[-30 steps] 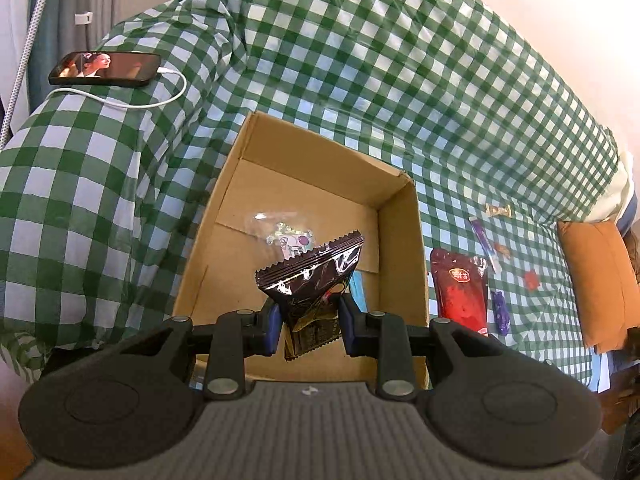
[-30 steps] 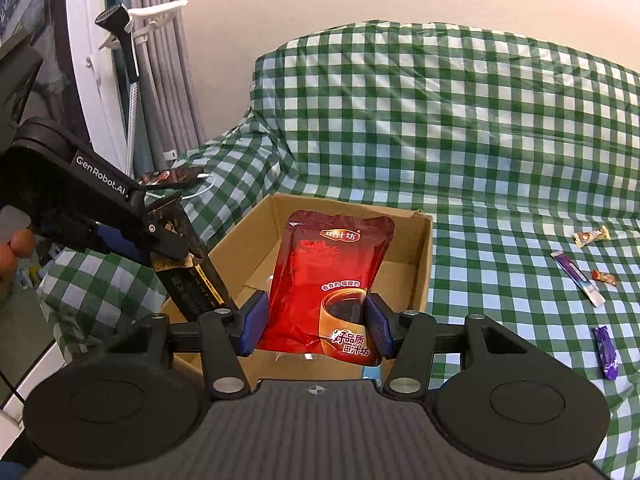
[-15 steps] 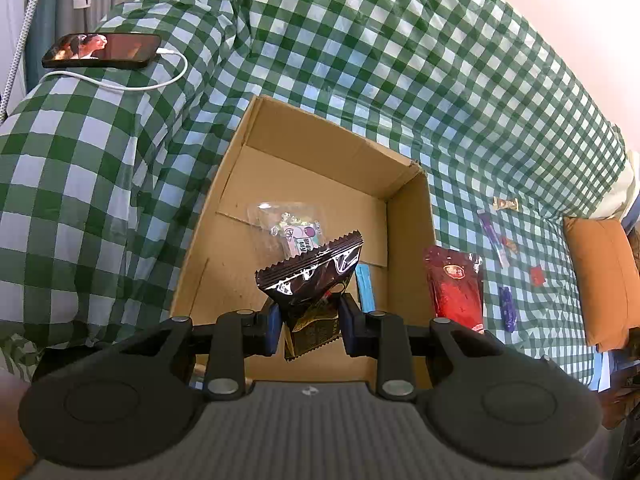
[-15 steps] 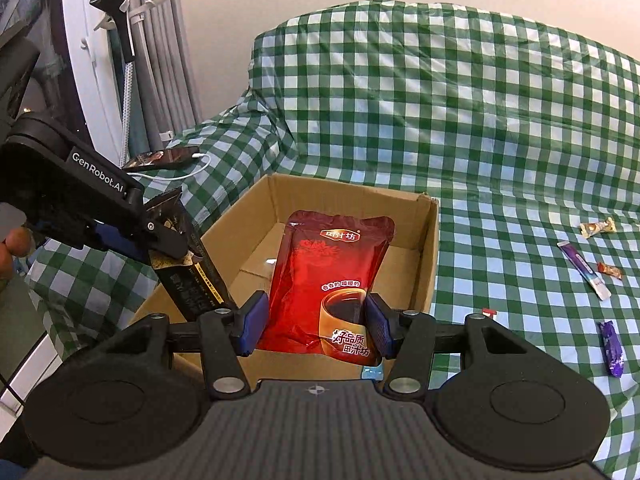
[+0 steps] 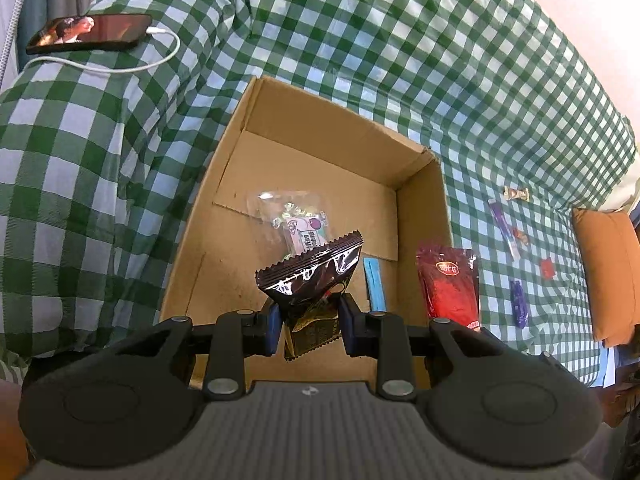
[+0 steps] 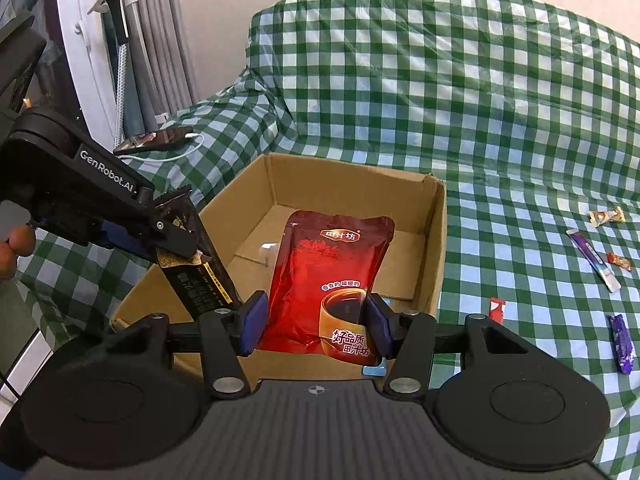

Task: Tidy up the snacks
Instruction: 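Carry the chocolate bar in the left tool while the right tool carries the red pouch over the box, then lower the chocolate bar into the box and open the left tool while the right tool releases the red pouch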

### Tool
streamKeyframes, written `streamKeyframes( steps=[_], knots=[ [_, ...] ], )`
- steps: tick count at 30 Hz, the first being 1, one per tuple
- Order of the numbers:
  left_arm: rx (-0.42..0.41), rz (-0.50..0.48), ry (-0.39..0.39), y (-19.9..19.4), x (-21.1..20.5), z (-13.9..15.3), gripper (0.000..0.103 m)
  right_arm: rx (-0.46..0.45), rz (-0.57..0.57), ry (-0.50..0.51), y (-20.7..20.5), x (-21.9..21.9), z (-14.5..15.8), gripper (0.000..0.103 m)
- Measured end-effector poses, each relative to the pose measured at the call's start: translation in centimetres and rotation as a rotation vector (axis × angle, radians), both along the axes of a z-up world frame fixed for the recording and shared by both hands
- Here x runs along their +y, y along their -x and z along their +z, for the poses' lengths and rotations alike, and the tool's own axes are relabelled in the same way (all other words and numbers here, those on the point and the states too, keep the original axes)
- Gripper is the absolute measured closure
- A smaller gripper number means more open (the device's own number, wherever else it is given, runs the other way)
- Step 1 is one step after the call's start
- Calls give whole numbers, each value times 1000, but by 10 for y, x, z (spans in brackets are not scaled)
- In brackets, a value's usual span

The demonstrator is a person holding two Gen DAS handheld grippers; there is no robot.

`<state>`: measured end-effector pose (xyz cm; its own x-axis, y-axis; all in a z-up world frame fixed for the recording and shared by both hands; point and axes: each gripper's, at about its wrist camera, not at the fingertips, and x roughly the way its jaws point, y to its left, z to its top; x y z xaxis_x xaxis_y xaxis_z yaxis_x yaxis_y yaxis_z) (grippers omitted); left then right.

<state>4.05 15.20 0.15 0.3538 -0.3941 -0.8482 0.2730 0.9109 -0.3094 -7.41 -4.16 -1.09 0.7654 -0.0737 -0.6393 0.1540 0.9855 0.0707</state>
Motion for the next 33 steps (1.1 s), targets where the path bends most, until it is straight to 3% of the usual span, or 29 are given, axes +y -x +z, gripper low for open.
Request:
streamKeyframes(
  steps=[33],
  knots=[
    [78, -22, -113, -50, -26, -65, 70, 128, 4, -11, -51, -22, -44, 46]
  ],
)
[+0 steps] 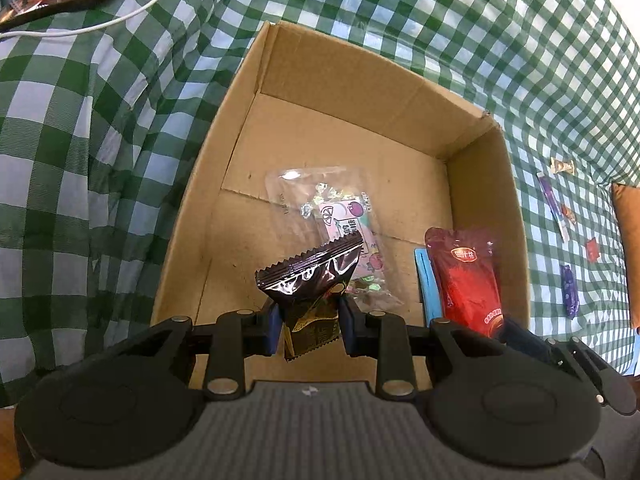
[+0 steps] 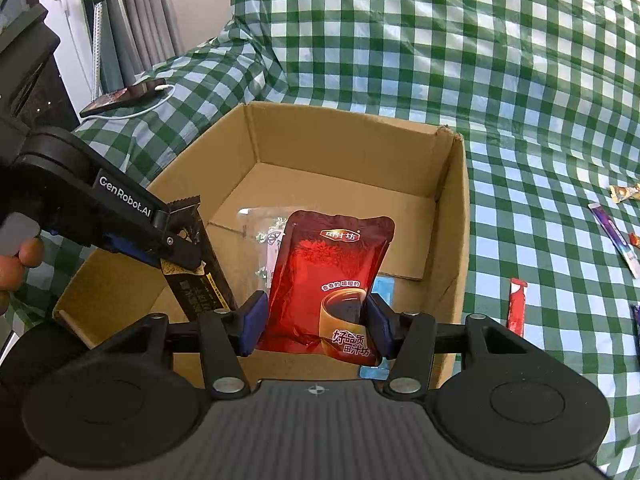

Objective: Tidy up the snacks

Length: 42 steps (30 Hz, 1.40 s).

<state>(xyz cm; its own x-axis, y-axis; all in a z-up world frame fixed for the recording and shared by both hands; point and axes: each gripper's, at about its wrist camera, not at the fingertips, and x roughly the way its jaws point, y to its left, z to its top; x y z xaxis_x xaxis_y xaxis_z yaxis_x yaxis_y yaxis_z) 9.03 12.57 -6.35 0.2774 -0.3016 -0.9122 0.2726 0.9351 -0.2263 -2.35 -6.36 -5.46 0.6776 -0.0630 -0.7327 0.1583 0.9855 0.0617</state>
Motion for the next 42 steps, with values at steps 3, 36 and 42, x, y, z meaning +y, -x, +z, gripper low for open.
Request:
streamKeyframes(
  steps=[3, 36, 42],
  knots=[
    [3, -1, -10, -4, -1, -4, 70, 5, 3, 0, -4, 1, -2, 46],
    [-201, -9, -151, 106, 34, 39, 0, -135, -37, 95, 73, 53, 64, 0],
    [-240, 43, -139, 144, 46, 53, 0, -202, -44, 142, 110, 52, 75, 0]
  ],
)
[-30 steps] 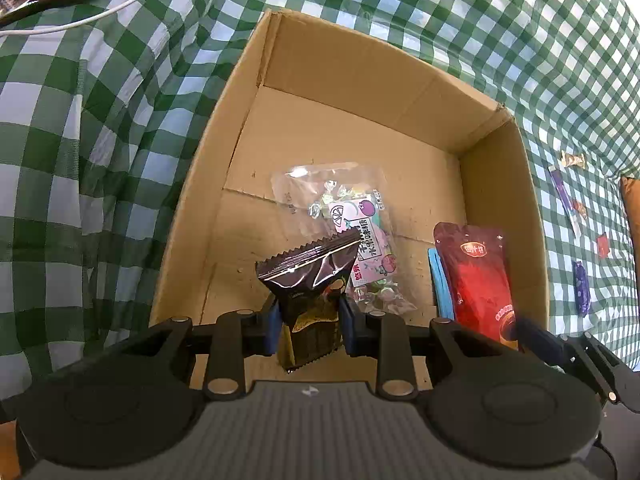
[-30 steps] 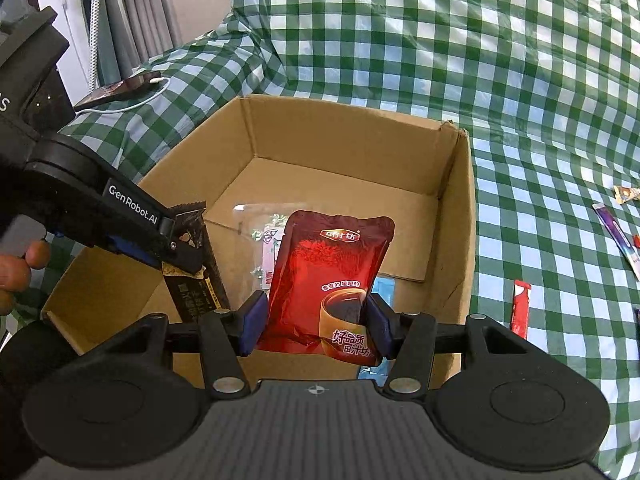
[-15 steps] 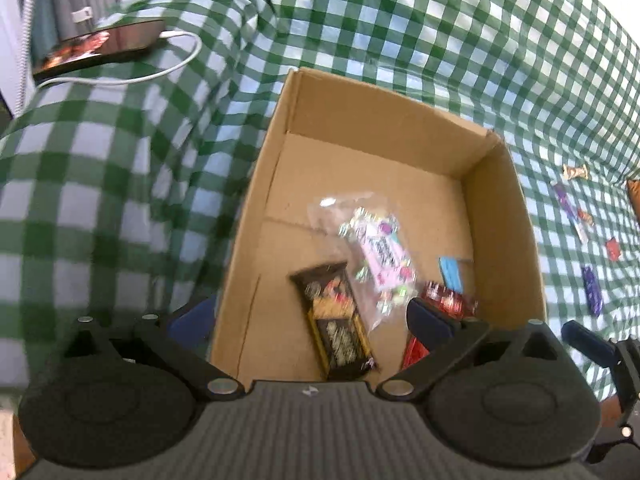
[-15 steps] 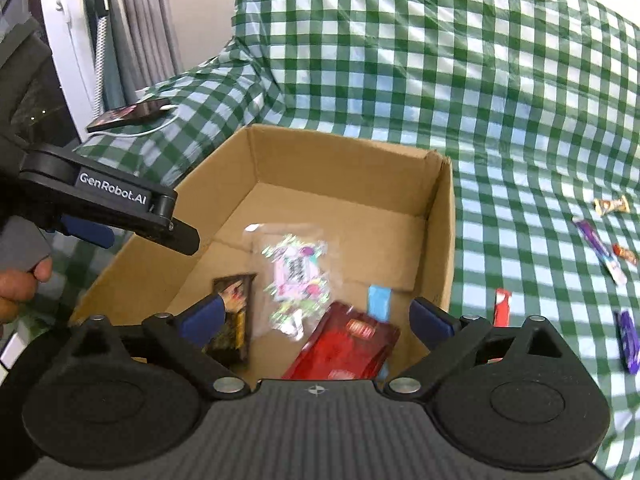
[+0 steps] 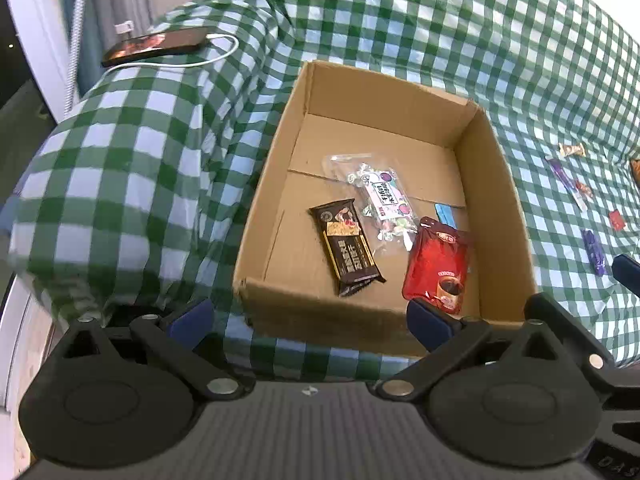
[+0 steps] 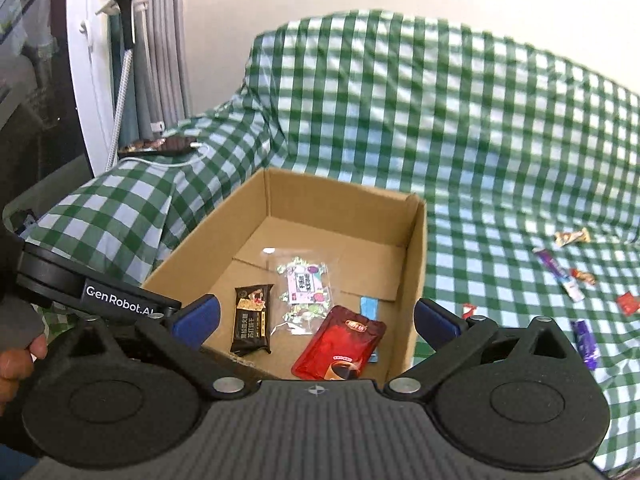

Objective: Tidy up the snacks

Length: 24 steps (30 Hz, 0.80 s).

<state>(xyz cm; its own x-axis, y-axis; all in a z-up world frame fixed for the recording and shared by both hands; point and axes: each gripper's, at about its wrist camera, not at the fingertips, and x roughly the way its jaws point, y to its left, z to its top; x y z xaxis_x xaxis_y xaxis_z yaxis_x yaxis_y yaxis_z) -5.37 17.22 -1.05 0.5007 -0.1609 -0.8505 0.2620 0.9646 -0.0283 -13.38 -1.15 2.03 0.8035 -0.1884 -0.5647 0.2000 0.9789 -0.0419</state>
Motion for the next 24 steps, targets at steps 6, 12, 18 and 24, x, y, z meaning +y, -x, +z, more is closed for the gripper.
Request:
streamKeyframes(
  steps=[6, 12, 18, 24],
  knots=[
    [-41, 5, 10, 28, 6, 11, 0, -52, 28, 53, 32, 21, 8, 0],
    [-108, -1, 16, 49, 11, 27, 0, -116, 21, 67, 52, 35, 19, 0],
    [-146, -5, 20, 69, 15, 36, 0, -150, 21, 74, 71, 42, 24, 0],
    [-174, -3, 26, 80, 20, 44, 0, -178, 25, 86, 81, 50, 29, 0]
  ],
)
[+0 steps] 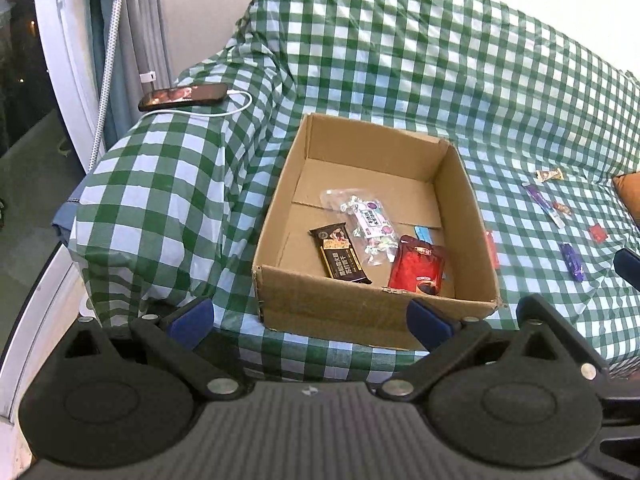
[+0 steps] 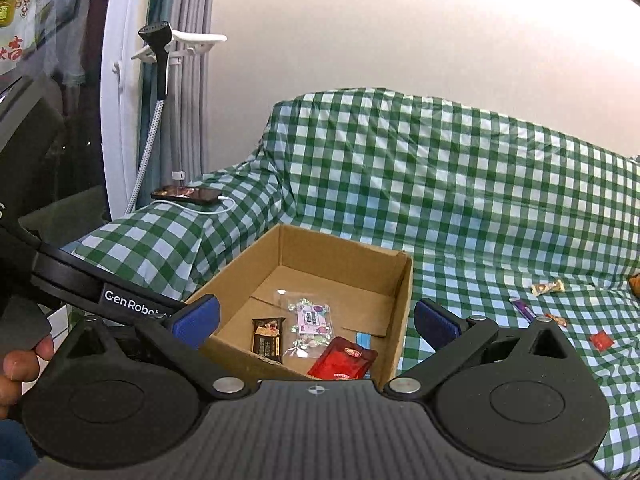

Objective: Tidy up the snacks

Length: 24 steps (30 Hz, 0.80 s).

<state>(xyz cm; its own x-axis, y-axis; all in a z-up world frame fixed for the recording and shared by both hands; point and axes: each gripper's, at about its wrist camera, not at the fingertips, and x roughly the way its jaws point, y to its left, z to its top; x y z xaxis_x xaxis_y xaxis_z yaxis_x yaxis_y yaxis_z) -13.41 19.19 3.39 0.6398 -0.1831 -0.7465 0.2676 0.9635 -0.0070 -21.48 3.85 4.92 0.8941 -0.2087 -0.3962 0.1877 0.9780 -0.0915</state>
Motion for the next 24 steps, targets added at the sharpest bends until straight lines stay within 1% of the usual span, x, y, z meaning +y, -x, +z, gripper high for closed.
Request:
streamKeyframes(
  steps=[13, 24],
  knots=[
    [-16, 4, 5, 6, 6, 3, 0, -8, 0, 15, 5, 10, 1, 0],
    [-1, 9, 1, 3, 7, 1, 0, 12, 3, 9, 2, 12, -3, 0]
  ],
)
